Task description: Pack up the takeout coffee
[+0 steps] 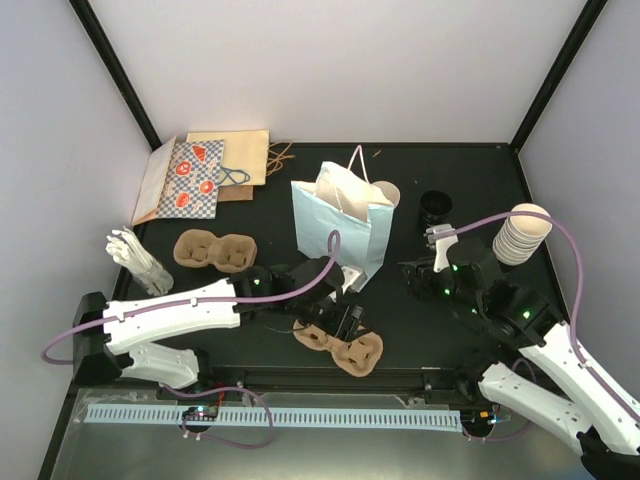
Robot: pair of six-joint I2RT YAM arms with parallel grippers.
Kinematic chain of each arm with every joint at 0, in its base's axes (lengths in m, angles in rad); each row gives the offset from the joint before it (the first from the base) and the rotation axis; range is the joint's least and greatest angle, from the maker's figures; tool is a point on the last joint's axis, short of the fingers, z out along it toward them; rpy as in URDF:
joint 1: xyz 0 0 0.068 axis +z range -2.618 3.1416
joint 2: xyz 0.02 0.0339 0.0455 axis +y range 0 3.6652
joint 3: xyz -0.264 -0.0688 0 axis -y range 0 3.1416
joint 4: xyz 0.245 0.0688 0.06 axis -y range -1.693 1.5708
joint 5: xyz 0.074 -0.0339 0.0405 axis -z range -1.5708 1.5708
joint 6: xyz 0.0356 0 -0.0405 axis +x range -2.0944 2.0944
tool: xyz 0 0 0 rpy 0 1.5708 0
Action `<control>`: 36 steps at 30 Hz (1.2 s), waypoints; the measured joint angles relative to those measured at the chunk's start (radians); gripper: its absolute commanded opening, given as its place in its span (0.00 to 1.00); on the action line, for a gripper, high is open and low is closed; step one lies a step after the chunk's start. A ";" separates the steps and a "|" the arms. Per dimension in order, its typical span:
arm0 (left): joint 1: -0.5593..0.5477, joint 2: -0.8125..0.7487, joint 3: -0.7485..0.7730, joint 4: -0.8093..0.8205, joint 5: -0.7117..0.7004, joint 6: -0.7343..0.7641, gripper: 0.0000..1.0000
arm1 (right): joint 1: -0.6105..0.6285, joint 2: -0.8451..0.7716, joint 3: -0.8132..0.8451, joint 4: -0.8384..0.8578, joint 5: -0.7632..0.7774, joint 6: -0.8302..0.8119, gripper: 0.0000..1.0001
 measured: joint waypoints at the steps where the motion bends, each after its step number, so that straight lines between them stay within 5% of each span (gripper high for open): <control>1: -0.003 0.003 -0.002 0.032 0.021 -0.008 0.74 | 0.000 0.000 -0.002 -0.001 0.000 0.000 0.56; 6: 0.000 -0.015 -0.013 0.076 0.013 -0.014 0.97 | 0.000 0.008 -0.016 -0.019 -0.022 0.000 0.60; 9: 0.035 -0.070 -0.045 0.043 -0.035 -0.006 0.99 | 0.000 0.029 -0.016 -0.031 -0.050 0.004 0.61; 14: 0.148 -0.225 -0.170 -0.003 -0.135 -0.010 0.99 | 0.000 0.094 -0.035 -0.036 -0.104 0.055 0.99; 22: 0.362 -0.500 -0.531 0.115 -0.091 -0.007 0.99 | 0.006 0.143 -0.127 -0.051 -0.131 0.175 1.00; 36: 0.513 -0.383 -0.623 0.363 0.151 -0.002 0.97 | 0.375 0.211 -0.267 0.120 -0.089 0.573 0.99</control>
